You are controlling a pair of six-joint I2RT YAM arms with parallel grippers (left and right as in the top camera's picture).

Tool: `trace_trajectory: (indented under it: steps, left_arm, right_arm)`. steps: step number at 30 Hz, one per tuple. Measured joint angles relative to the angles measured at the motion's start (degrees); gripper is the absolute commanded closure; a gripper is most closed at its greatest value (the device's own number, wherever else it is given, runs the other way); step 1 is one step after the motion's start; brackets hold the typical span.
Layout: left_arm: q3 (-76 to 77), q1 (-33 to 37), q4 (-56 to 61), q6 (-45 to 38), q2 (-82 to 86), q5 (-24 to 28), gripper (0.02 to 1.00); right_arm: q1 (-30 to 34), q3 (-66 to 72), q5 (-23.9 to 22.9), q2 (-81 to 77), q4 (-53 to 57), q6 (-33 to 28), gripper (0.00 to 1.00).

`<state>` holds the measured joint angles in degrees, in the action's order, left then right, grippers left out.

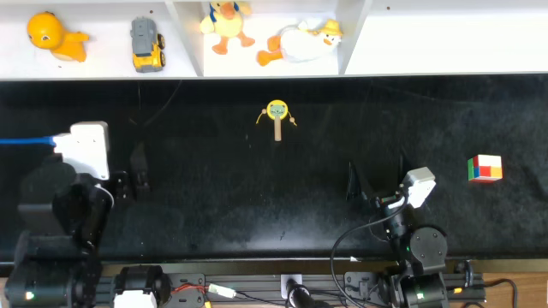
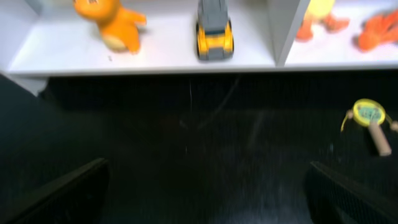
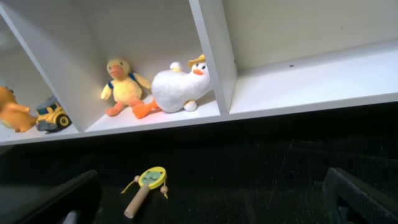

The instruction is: Store Toys

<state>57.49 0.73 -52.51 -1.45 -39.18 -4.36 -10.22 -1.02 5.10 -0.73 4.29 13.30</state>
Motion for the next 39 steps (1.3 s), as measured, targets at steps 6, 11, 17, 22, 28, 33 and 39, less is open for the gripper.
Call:
trace_trajectory:
  steps: [6,11,17,22,28,33,39]
  left_arm:
    - [0.0,0.0,-6.6,0.0,-1.0,0.0,0.020]
    - [0.0,0.0,-9.7,0.0,-1.2,0.5,0.020]
    - [-4.8,0.0,-0.2,0.3,3.4,1.4,0.023]
    - [-18.0,0.0,13.7,3.9,12.5,1.7,0.020]
    - [-36.1,0.0,29.5,8.5,22.7,2.0,0.020]
    - [-44.2,0.0,36.7,11.6,28.1,2.0,0.020]
    - [-49.4,0.0,42.4,12.6,32.5,2.0,0.023]
  right_arm:
    - [0.0,0.0,0.0,0.0,0.0,0.0,0.007]
    - [0.0,0.0,0.0,0.0,0.0,0.0,0.007]
    - [0.0,0.0,0.0,0.0,0.0,0.0,0.005]
    - [0.0,0.0,0.0,0.0,0.0,0.0,0.005]
    - [0.0,0.0,0.0,0.0,0.0,0.0,0.007]
    - [0.0,0.0,0.0,0.0,0.0,0.0,0.005]
    - [0.0,0.0,0.0,0.0,0.0,0.0,0.007]
